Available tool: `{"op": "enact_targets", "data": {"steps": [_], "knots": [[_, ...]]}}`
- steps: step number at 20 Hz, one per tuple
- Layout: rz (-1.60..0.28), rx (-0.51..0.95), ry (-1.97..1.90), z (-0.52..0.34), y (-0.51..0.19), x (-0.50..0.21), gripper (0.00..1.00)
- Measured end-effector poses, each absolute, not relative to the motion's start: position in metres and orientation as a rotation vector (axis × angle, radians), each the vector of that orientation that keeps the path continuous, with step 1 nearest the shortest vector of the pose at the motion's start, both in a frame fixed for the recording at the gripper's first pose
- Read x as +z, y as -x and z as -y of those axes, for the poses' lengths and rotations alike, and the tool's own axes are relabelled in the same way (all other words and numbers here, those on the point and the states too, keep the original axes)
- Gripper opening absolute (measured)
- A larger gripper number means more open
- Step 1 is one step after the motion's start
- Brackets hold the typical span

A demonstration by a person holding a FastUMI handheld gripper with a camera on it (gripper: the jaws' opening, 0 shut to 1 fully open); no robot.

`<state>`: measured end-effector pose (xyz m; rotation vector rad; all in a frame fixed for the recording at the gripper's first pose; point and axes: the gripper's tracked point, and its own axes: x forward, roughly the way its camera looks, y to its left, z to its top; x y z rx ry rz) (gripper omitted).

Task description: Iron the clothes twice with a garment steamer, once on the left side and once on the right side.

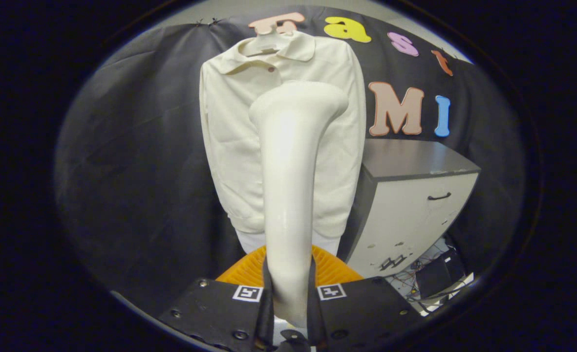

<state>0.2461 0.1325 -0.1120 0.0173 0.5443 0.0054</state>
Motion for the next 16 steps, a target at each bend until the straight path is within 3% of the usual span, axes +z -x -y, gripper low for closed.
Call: {"op": "enact_targets", "data": {"steps": [7,16], "knots": [[-0.400,0.031,-0.069,-0.121,-0.325,-0.045,0.26],[-0.386,0.051,-0.056,-0.088,-0.393,-0.050,0.27]]}}
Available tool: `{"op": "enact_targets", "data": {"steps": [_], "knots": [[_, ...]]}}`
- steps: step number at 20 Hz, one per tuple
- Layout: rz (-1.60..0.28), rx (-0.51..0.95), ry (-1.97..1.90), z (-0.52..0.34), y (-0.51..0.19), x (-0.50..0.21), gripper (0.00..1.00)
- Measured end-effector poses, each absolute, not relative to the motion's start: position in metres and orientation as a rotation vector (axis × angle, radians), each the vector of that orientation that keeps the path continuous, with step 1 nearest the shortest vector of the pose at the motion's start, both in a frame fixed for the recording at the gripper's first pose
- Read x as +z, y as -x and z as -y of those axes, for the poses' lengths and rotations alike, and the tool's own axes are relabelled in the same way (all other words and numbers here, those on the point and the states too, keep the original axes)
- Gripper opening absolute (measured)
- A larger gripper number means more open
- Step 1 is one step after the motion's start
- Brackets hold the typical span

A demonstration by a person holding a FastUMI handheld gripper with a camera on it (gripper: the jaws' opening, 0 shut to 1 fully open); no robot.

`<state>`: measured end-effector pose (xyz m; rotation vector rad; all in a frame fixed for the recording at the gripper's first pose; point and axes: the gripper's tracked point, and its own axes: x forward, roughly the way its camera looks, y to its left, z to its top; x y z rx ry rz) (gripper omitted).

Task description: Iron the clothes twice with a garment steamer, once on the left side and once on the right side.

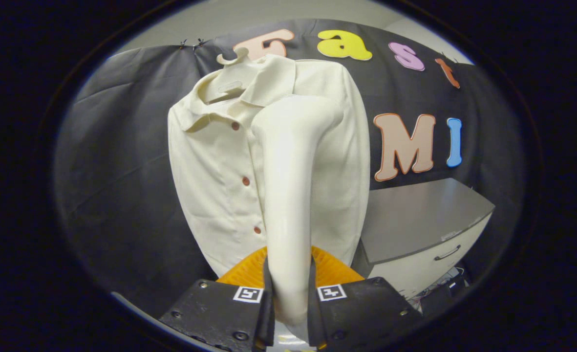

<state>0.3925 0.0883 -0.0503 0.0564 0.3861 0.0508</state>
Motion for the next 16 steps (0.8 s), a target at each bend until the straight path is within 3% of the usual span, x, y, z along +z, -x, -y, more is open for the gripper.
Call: {"op": "enact_targets", "data": {"steps": [16], "knots": [[-0.491,0.147,-0.020,-0.079,-0.401,-0.153,0.27]]}}
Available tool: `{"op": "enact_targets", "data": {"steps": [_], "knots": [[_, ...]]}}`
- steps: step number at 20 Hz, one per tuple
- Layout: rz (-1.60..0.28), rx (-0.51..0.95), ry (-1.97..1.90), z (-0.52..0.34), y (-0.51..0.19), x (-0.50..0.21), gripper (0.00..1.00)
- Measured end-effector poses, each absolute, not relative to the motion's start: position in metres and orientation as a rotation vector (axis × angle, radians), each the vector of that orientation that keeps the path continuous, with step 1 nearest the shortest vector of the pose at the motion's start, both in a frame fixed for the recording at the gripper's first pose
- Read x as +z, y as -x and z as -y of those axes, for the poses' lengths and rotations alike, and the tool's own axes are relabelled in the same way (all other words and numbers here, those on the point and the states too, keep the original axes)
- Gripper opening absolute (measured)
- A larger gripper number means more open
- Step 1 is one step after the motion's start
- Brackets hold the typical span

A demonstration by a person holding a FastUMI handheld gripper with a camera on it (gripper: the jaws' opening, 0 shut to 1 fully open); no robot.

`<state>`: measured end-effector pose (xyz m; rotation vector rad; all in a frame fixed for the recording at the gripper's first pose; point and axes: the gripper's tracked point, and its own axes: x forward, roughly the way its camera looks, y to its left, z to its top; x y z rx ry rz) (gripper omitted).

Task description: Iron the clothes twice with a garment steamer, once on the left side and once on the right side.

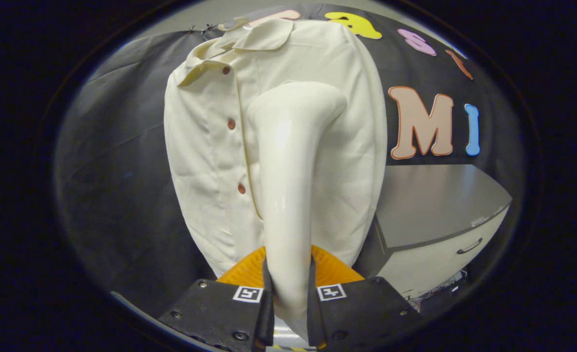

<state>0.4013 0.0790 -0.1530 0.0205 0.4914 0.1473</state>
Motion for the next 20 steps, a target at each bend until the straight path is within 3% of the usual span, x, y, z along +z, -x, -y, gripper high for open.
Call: {"op": "enact_targets", "data": {"steps": [20], "knots": [[-0.797,0.173,-0.066,-0.064,-0.334,-0.325,0.27]]}}
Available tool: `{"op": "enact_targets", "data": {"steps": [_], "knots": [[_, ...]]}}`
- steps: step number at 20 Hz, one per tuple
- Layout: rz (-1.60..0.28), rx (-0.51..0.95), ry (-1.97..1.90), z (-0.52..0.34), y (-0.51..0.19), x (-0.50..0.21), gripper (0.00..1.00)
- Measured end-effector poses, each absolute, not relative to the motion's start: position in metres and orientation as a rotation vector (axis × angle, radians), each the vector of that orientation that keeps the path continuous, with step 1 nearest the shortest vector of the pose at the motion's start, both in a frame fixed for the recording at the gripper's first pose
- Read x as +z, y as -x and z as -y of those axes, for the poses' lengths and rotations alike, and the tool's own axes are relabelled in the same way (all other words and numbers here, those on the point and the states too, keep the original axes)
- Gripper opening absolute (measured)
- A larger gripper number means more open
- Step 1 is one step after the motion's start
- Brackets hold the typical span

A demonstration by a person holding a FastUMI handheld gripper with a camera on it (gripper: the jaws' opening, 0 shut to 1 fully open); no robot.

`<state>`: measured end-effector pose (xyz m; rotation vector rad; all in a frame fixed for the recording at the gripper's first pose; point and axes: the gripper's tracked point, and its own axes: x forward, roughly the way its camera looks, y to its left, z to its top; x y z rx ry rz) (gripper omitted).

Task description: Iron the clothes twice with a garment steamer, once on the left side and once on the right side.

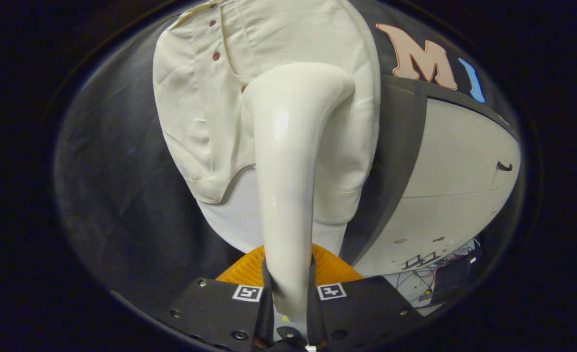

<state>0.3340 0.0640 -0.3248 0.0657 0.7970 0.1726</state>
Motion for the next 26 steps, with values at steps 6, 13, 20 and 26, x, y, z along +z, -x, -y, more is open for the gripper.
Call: {"op": "enact_targets", "data": {"steps": [6,13,20,26], "knots": [[-0.844,0.148,-0.105,-0.059,-0.307,-0.337,0.27],[-0.794,0.076,-0.115,-0.045,-0.258,-0.303,0.27],[-0.601,-0.014,-0.115,-0.053,-0.198,-0.193,0.27],[-0.454,0.003,-0.095,-0.096,-0.119,-0.115,0.27]]}}
